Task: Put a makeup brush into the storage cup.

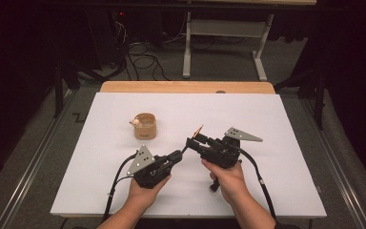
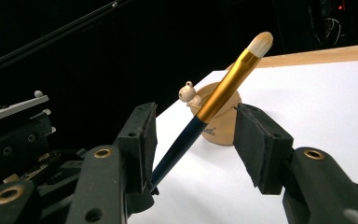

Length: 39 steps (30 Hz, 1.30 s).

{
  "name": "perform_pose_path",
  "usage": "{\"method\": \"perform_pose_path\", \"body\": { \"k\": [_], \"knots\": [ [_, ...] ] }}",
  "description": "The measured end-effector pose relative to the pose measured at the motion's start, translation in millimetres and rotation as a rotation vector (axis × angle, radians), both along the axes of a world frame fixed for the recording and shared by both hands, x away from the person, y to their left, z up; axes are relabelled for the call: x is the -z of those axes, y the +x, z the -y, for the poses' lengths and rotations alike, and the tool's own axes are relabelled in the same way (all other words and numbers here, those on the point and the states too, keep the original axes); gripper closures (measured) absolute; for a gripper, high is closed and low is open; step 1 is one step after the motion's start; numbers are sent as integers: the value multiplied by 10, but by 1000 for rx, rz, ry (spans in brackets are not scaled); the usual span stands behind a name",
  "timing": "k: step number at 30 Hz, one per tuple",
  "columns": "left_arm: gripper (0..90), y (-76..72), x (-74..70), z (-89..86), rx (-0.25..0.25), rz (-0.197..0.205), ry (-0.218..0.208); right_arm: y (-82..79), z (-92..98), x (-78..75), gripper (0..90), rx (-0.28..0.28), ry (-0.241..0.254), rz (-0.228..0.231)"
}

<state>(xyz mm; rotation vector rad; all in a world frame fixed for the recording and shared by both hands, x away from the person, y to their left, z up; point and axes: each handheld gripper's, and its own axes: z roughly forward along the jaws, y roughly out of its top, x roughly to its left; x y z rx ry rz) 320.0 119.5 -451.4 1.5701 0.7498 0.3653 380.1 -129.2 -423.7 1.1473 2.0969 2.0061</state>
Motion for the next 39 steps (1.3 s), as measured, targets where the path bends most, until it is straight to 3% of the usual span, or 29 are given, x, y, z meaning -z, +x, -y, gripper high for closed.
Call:
{"method": "perform_pose_path", "body": {
  "k": [17, 30, 39],
  "knots": [
    [845, 3, 12, 5, -1, 1, 6, 30, -2, 36, 617, -25, 71, -108],
    [845, 0, 15, 7, 0, 5, 9, 31, -7, 37, 725, -53, 114, -154],
    [845, 2, 19, 13, 3, 3, 12, 39, 10, 46, 792, -45, 117, -159]
  ]
}}
